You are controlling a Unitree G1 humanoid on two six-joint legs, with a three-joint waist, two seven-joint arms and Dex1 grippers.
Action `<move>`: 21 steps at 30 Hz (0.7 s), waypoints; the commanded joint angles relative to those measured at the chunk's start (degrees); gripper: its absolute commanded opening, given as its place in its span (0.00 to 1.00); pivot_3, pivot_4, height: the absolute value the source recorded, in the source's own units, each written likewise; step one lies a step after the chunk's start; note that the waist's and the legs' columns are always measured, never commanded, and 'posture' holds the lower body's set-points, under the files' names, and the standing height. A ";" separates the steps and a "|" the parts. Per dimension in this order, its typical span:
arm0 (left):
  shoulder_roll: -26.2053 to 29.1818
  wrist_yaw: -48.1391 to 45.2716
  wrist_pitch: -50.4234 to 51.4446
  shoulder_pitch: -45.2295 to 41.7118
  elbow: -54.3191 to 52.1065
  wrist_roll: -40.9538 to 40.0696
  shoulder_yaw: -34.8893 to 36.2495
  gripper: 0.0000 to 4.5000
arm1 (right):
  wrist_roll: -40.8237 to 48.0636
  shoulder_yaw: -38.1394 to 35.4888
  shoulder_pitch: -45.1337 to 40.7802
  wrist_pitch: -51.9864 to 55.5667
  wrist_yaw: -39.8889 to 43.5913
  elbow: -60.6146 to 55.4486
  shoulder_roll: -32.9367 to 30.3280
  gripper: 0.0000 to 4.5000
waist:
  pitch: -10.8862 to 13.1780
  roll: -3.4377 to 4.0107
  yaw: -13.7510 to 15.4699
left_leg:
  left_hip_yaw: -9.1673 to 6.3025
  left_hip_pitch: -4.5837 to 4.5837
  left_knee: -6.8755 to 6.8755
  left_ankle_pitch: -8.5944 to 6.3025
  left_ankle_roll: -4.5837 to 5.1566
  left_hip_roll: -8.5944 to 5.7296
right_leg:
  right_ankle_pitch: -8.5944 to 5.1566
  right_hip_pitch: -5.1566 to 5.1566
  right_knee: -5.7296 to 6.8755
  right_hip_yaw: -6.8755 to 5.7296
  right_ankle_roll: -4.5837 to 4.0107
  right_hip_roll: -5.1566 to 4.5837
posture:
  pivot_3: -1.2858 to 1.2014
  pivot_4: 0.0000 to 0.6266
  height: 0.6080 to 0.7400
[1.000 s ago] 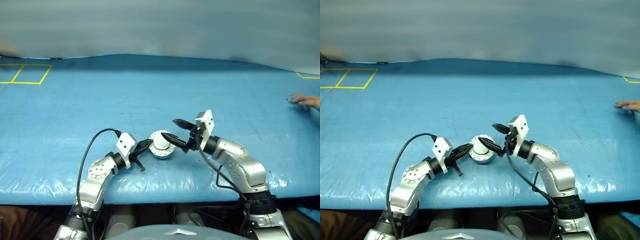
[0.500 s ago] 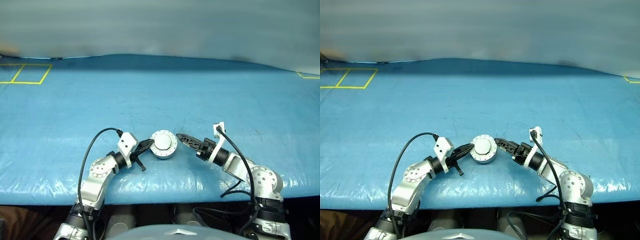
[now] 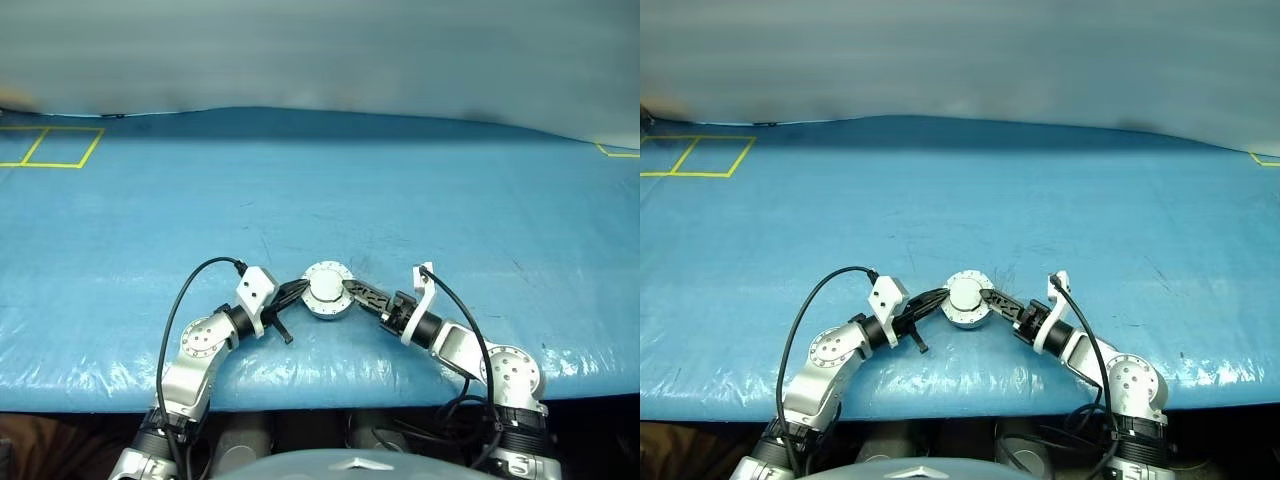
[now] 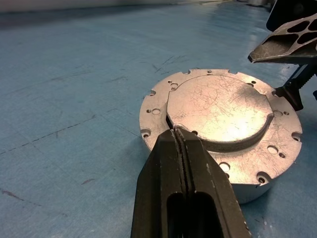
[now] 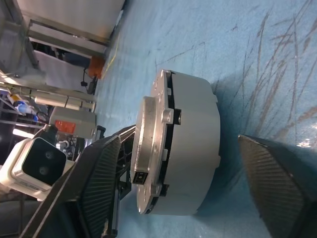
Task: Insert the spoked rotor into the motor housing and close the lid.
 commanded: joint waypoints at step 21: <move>-7.58 5.78 3.87 2.04 -2.68 -10.73 6.98 0.00 | 6.37 -5.05 -2.52 -2.71 -4.09 3.37 2.15 0.27 | -0.03 0.07 -0.16 | 0.00 -0.17 0.06 0.01 0.09 -0.10 | 0.10 -0.12 0.01 -0.09 0.04 0.00 | 0.52 0.24 1.00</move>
